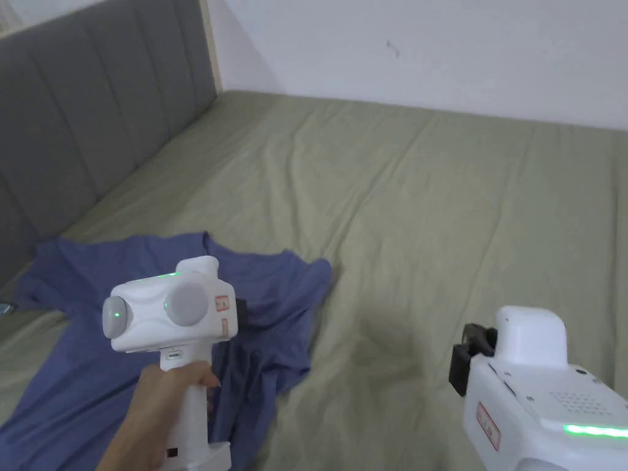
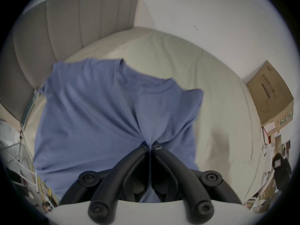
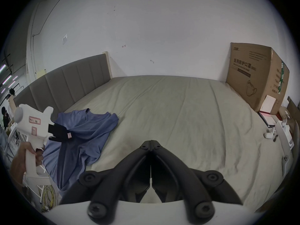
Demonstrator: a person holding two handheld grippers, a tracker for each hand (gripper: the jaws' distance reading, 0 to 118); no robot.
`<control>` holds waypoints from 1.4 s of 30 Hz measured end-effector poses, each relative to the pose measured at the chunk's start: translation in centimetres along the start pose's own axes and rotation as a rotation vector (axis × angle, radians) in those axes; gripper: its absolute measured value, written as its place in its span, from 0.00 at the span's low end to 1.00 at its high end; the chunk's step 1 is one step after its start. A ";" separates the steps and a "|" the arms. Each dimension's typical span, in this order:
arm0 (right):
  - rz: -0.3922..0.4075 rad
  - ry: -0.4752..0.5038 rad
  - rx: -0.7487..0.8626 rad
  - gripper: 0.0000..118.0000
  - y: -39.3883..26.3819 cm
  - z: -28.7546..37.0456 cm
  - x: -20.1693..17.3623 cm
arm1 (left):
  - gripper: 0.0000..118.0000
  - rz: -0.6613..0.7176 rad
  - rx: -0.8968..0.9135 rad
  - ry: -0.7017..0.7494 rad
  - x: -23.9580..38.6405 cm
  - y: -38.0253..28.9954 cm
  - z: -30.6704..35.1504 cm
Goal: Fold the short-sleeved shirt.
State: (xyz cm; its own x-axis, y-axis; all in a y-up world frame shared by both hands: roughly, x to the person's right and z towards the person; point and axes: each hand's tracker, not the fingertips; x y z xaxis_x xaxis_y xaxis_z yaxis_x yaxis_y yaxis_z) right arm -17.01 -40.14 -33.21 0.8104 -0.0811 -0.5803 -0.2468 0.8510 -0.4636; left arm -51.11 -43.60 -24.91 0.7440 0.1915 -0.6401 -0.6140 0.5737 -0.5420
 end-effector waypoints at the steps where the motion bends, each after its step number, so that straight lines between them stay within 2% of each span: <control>1: -0.014 -0.006 0.009 0.00 0.2 0.4 0.6 | 0.00 0.005 0.019 -0.054 1.3 0.4 0.6; 4: -0.056 -0.039 0.041 0.00 0.9 1.9 2.4 | 0.00 0.007 0.050 -0.249 5.4 1.4 2.7; 7: -0.089 -0.088 0.086 0.00 1.7 4.0 4.6 | 0.00 -0.140 0.102 -0.297 12.4 2.0 5.3; 10: -0.122 -0.157 0.138 0.00 2.2 6.5 7.3 | 0.00 -0.288 0.130 -0.415 19.4 1.4 8.0; 11: -0.137 -0.184 0.155 0.00 2.4 7.4 8.3 | 0.00 -0.264 0.125 -0.528 21.7 0.8 8.8; 13: -0.166 -0.230 0.181 0.00 2.7 9.1 10.4 | 0.00 -0.310 0.118 -0.662 25.8 -0.5 10.5; 15: -0.200 -0.287 0.210 0.00 2.7 10.9 12.6 | 0.00 -0.395 0.122 -0.733 29.8 -2.1 11.9; 18: -0.221 -0.372 0.235 0.00 2.5 13.2 15.6 | 0.00 -0.432 0.087 -0.819 34.0 -5.0 12.1; 20: -0.238 -0.422 0.240 0.00 2.1 14.3 17.5 | 0.00 -0.422 0.012 -0.855 36.1 -7.0 11.1; 23: -0.294 -0.464 0.234 0.00 1.0 15.2 20.0 | 0.00 -0.469 -0.082 -0.816 37.8 -10.5 8.3; 26: -0.340 -0.491 0.179 0.00 -0.6 14.9 21.6 | 0.03 -0.528 -0.117 -0.610 38.4 -13.5 4.0; 27: -0.343 -0.490 0.170 0.00 -1.1 14.8 21.9 | 0.14 -0.529 -0.160 -0.577 38.3 -14.2 2.9; 28: -0.342 -0.490 0.162 0.00 -1.6 14.7 21.9 | 0.40 -0.551 -0.206 -0.534 38.2 -14.6 2.0; 30: -0.336 -0.490 0.129 0.00 -2.2 14.1 21.9 | 0.83 -0.528 -0.219 -0.539 37.7 -15.2 0.7; 31: -0.333 -0.484 0.115 0.00 -2.4 13.7 21.8 | 0.98 -0.520 -0.219 -0.521 37.4 -15.2 0.7; 32: -0.334 -0.477 0.103 0.00 -2.5 13.4 21.7 | 1.00 -0.513 -0.207 -0.522 37.0 -14.9 1.0; 36: -0.332 -0.428 0.091 0.00 -2.1 12.4 20.7 | 0.94 -0.498 -0.142 -0.524 35.4 -12.0 3.0; 37: -0.322 -0.411 0.091 0.00 -1.9 12.2 20.2 | 0.83 -0.486 -0.114 -0.522 34.8 -11.2 3.7; 38: -0.307 -0.394 0.092 0.00 -1.7 12.0 19.7 | 0.65 -0.471 -0.085 -0.515 34.1 -10.6 4.2; 39: -0.293 -0.381 0.091 0.00 -1.6 11.9 19.3 | 0.36 -0.467 -0.077 -0.497 33.5 -10.3 4.5; 40: -0.277 -0.365 0.085 0.00 -1.5 11.7 18.8 | 0.00 -0.466 -0.066 -0.466 32.7 -10.1 4.8; 42: -0.264 -0.342 0.079 0.00 -1.4 11.3 17.9 | 0.00 -0.466 -0.017 -0.398 30.8 -10.1 4.6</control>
State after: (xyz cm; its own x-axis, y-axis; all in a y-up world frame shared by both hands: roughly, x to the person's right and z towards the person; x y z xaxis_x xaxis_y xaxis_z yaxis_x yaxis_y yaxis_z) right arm 3.82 -36.95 -35.38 0.9728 -0.1360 -0.1877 0.0230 0.8623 -0.5059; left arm -20.82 -39.81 -36.65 0.9747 0.2078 -0.0827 -0.2016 0.6567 -0.7267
